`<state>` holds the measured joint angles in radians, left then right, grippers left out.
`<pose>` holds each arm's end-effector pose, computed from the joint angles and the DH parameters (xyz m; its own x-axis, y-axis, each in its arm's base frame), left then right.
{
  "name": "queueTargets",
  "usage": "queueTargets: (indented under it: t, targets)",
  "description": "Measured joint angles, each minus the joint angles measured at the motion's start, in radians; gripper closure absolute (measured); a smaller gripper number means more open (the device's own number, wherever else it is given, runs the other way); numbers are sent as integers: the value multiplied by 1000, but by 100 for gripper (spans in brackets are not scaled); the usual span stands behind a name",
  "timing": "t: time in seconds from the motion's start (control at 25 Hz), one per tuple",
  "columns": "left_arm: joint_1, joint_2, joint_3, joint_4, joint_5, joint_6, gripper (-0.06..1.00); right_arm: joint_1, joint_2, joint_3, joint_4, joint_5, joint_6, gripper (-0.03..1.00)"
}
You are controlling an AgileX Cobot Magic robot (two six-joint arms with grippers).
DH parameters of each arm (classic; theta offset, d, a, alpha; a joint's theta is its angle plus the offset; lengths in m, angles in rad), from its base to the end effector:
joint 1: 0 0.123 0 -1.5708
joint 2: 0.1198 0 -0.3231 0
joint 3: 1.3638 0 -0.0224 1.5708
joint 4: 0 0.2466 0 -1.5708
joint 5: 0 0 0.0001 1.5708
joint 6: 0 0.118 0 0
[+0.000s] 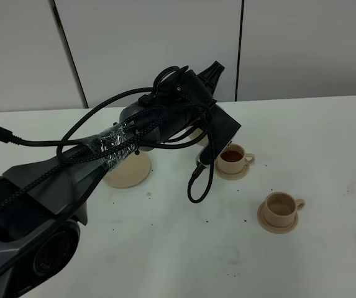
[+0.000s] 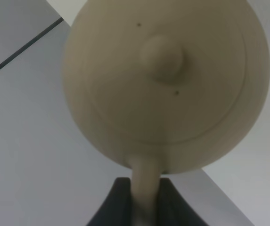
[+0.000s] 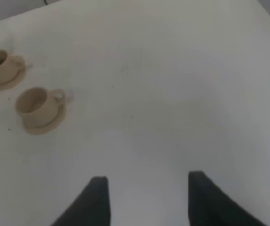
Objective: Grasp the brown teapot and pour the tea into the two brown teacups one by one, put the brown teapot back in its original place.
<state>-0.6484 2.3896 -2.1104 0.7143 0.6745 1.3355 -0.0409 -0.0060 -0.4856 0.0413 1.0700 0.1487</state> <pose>0.4969 -0.3158 0.2166 0.4778 0.7094 0.5181 0.3916 -0.6999 0.5973 -0.0227 0.0052 0.2577 -0.4628 0.1867 -0.8666 0.0878 0.9824 0.1648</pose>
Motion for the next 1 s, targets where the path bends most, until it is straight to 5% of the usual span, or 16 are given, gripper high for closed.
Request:
queueTargets:
  t: [1.0]
  targets:
    - [-2,0,0,3,-9,0,77,0,0,0,0,0,0,59]
